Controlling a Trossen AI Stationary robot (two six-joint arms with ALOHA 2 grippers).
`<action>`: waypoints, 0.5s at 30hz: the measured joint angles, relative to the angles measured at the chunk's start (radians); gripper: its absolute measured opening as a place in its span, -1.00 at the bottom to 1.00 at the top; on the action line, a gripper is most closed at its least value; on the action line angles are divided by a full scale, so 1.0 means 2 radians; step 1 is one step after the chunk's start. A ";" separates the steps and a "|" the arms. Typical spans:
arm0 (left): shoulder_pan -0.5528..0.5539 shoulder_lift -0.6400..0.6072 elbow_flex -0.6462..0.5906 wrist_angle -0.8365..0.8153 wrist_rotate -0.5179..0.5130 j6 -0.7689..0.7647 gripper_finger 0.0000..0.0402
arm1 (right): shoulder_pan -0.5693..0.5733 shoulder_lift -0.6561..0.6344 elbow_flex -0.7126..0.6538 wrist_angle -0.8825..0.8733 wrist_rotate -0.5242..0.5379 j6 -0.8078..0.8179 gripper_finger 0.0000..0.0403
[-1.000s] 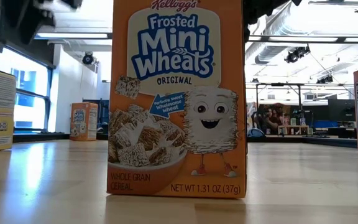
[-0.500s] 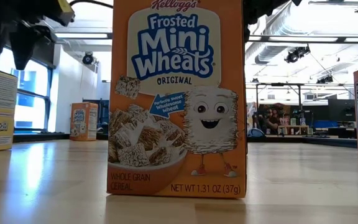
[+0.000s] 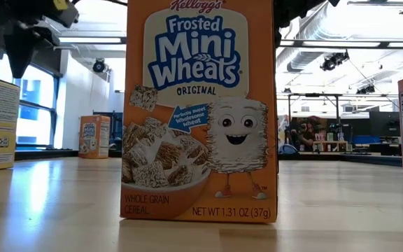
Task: Stack cereal on shelf
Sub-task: Put the yellow cereal box on the shelf aligned with the yellow cereal boxes
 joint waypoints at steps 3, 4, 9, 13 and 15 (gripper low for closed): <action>-0.010 0.000 -0.025 0.003 0.002 -0.012 0.37 | 0.000 0.000 0.000 0.000 0.000 0.000 -0.93; -0.012 0.000 -0.032 0.002 -0.001 -0.013 0.37 | 0.000 0.000 0.000 0.000 0.000 0.000 -0.93; -0.015 0.000 -0.053 0.012 -0.009 -0.034 0.37 | 0.000 0.000 0.000 0.000 0.000 0.000 -0.93; -0.015 0.000 -0.065 0.025 0.010 -0.045 0.37 | 0.000 0.000 0.000 0.000 0.000 0.000 -0.93; -0.015 0.000 -0.070 0.027 0.015 -0.051 0.34 | 0.000 0.000 0.000 0.000 0.000 0.000 -0.93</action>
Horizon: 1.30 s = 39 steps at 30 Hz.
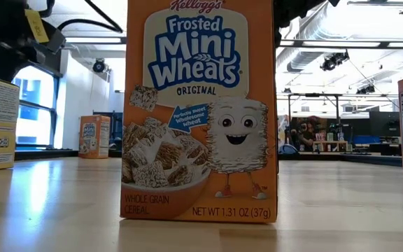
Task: Stack cereal on shelf
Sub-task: Put the yellow cereal box on the shelf aligned with the yellow cereal boxes
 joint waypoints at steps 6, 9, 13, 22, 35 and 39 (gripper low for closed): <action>0.000 0.000 -0.001 0.005 0.002 -0.014 0.20 | 0.000 0.000 0.000 0.000 0.000 0.000 -0.93; 0.000 0.000 -0.001 0.008 0.007 -0.014 0.11 | 0.000 0.000 0.000 0.000 0.000 0.000 -0.93; 0.000 0.000 -0.001 0.014 0.015 -0.014 0.01 | 0.000 0.000 0.000 0.000 0.000 0.000 -0.93; 0.015 -0.007 0.010 0.017 0.044 -0.027 -0.08 | 0.000 0.000 0.000 0.001 0.000 0.000 -0.93; 0.161 -0.040 0.146 0.021 0.077 -0.121 -0.12 | 0.000 0.000 0.000 0.003 0.000 0.001 -0.93; 0.216 -0.028 0.203 0.050 0.074 -0.158 -0.12 | 0.000 0.000 0.000 0.004 0.000 0.001 -0.93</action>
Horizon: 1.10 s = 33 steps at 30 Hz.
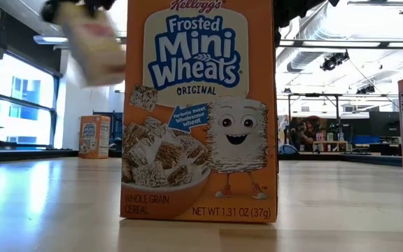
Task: Stack cereal on shelf
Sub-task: Put the yellow cereal box on the shelf aligned with the yellow cereal boxes
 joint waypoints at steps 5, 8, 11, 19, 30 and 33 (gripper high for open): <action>0.057 0.035 0.069 0.022 -0.016 -0.026 -0.12 | 0.000 0.000 0.000 0.004 0.000 -0.001 -0.93; 0.085 0.066 0.102 0.022 -0.020 -0.028 -0.12 | 0.000 0.000 0.000 0.004 0.000 -0.001 -0.93; 0.108 0.096 0.131 0.024 -0.031 0.003 -0.12 | 0.000 0.000 0.000 0.004 0.000 -0.001 -0.93; 0.151 0.168 0.188 0.018 -0.033 0.044 -0.12 | 0.000 0.000 0.000 0.004 0.000 0.002 -0.93; 0.168 0.191 0.202 0.017 -0.033 -0.049 -0.12 | 0.000 0.000 0.000 0.004 0.000 0.005 -0.93; 0.168 0.190 0.202 0.022 -0.027 -0.060 -0.12 | 0.000 0.000 0.000 0.004 0.000 0.000 -0.93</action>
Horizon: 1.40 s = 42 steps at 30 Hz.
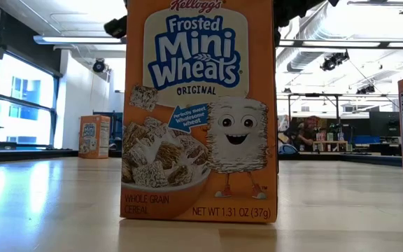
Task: Stack cereal on shelf
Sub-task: Put the yellow cereal box on the shelf aligned with the yellow cereal boxes
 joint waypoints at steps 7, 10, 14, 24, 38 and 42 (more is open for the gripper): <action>0.002 -0.002 0.000 -0.009 0.001 -0.003 -0.12 | 0.000 0.000 0.000 0.000 0.000 -0.009 -0.93; 0.007 -0.001 0.000 -0.018 -0.001 -0.007 -0.12 | 0.000 0.000 0.000 0.000 0.000 -0.010 -0.93; 0.014 -0.001 0.000 -0.027 -0.004 -0.009 -0.12 | 0.000 0.000 0.000 0.000 0.000 -0.013 -0.93; 0.016 0.000 0.000 -0.010 -0.012 -0.018 0.00 | 0.000 0.000 0.000 0.000 0.000 -0.014 -0.93; 0.016 0.000 0.000 0.031 -0.030 -0.015 0.20 | 0.000 0.000 0.000 0.000 0.000 -0.014 -0.93; 0.016 0.000 0.000 0.050 -0.030 -0.005 0.20 | 0.000 0.000 0.000 0.000 0.000 -0.014 -0.93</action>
